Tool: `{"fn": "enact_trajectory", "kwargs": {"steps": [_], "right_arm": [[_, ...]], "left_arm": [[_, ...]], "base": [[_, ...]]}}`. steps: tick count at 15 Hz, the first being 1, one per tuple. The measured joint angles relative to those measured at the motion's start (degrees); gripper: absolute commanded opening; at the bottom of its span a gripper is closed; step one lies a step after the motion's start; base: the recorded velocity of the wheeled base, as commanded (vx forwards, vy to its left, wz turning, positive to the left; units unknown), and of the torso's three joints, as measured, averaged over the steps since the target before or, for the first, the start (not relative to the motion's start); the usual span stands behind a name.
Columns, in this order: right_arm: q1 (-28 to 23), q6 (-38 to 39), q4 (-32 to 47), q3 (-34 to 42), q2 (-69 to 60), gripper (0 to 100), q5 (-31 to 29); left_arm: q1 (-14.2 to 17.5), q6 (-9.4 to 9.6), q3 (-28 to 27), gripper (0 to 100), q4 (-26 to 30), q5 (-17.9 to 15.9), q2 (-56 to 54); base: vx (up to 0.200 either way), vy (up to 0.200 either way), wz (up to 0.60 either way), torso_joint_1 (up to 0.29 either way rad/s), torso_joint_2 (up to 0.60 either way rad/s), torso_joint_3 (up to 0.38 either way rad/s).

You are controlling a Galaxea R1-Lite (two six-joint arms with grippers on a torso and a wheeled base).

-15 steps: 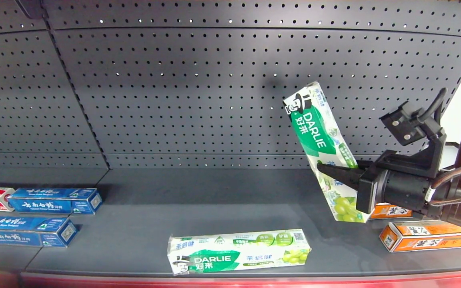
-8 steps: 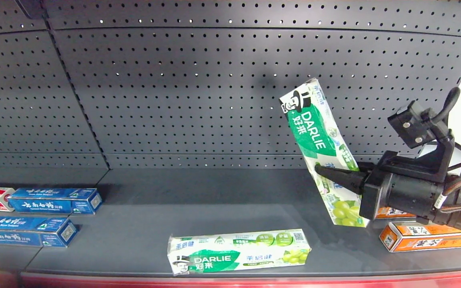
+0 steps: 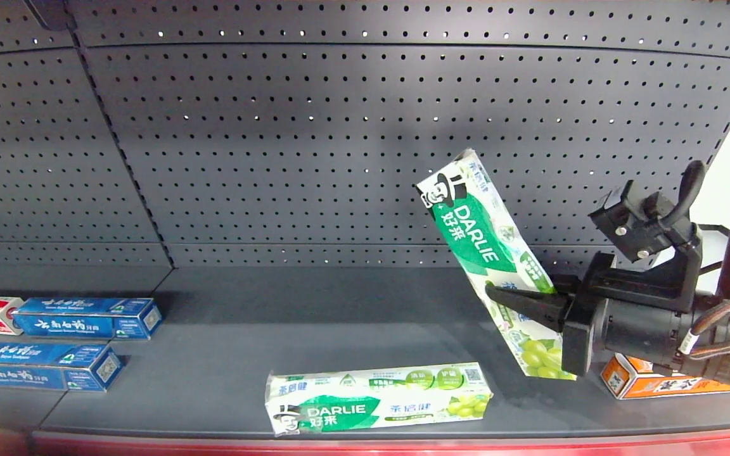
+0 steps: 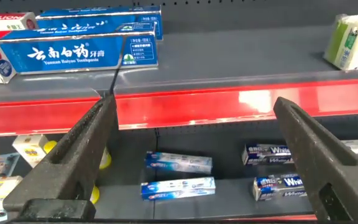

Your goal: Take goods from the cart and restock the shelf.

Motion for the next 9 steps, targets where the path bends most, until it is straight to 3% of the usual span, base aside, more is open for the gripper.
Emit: {"fn": "enact_trajectory", "kwargs": {"steps": [5,9], "right_arm": [[-2.15,-6.38,8.24,-6.06,2.18,0,2.16],[-3.84,-9.12,18.38,-17.29,8.55,0,6.16]], "left_arm": [[0.00,0.02,0.07,100,0.04,-0.02,0.00],[0.00,0.00,0.05,100,0.00,0.00,0.00]], "base": [[0.000,0.000,0.00,0.000,0.00,0.000],[0.000,0.000,0.00,0.000,0.00,0.000]]}}
